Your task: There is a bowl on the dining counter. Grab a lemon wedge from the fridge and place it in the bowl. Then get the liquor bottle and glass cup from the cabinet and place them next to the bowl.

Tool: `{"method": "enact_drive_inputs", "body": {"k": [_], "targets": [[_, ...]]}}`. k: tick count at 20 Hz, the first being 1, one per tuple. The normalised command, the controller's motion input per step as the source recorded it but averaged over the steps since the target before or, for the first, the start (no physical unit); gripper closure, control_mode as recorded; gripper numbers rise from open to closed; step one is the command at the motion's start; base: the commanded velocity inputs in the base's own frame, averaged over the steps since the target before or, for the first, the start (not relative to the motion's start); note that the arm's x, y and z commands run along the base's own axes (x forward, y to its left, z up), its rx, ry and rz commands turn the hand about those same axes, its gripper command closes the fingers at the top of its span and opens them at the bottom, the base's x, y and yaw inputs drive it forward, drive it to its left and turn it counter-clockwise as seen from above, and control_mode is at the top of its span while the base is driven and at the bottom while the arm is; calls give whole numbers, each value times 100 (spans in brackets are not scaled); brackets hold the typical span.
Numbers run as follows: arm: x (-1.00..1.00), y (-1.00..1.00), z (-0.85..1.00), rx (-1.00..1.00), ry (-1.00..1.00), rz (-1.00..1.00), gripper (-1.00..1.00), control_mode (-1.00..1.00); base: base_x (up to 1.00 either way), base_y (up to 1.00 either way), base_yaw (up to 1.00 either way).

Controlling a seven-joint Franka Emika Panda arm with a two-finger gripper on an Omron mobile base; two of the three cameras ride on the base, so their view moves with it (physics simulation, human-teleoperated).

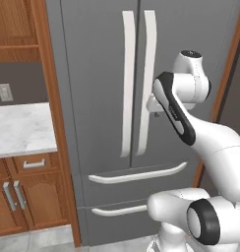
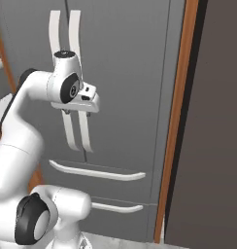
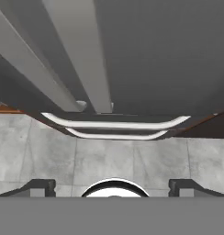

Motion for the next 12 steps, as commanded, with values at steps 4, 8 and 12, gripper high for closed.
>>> {"method": "enact_drive_inputs", "body": {"k": [4, 8, 12], "targets": [[0, 0, 0, 0, 0, 0, -100, 100, -48, 13, -1], [0, 0, 0, 0, 0, 0, -100, 100, -31, 16, -4], [0, 0, 0, 0, 0, 0, -100, 100, -16, 24, -6]]}}
